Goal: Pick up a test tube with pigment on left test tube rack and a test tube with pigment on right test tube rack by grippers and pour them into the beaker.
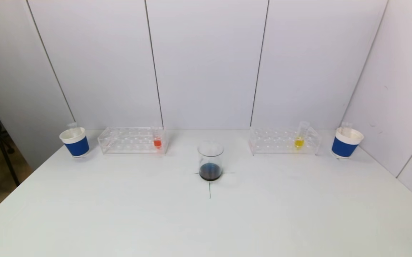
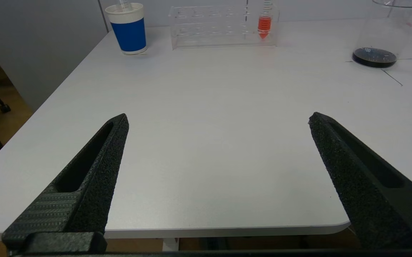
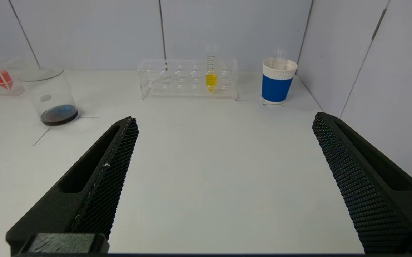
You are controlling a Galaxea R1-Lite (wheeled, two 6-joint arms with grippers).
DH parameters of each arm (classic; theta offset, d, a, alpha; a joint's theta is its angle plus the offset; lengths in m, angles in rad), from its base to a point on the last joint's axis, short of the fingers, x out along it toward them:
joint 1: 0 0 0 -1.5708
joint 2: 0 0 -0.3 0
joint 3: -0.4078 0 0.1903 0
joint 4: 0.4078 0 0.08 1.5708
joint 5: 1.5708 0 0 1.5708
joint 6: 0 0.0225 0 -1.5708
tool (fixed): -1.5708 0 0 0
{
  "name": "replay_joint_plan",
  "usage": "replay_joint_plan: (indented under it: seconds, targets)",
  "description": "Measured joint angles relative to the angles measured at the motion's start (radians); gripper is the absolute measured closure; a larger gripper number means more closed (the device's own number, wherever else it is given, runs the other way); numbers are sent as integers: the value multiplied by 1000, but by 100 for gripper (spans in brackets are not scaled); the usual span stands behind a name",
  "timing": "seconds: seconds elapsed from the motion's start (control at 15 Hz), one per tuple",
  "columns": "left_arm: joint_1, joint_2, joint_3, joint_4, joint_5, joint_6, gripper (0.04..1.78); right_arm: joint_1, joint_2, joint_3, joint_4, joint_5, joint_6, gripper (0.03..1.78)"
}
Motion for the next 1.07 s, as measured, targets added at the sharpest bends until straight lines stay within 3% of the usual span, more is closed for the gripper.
replay_joint_plan:
  seconds: [0.33,0.47,0.73,0.87,1.07]
  targets:
    - [0,0,0,0,0,0,6,20,-197,64,121,17,6,4]
    - [0,0,0,0,0,0,6,21,-230,83,96,17,9,4]
    - [0,0,0,0,0,0,6,23,-250,173,-66,20,-4,4]
    - [0,0,0,0,0,0,6,23,-252,184,-37,18,-14,4]
    - [0,0,0,0,0,0,6,22,-252,187,23,-6,-119,4]
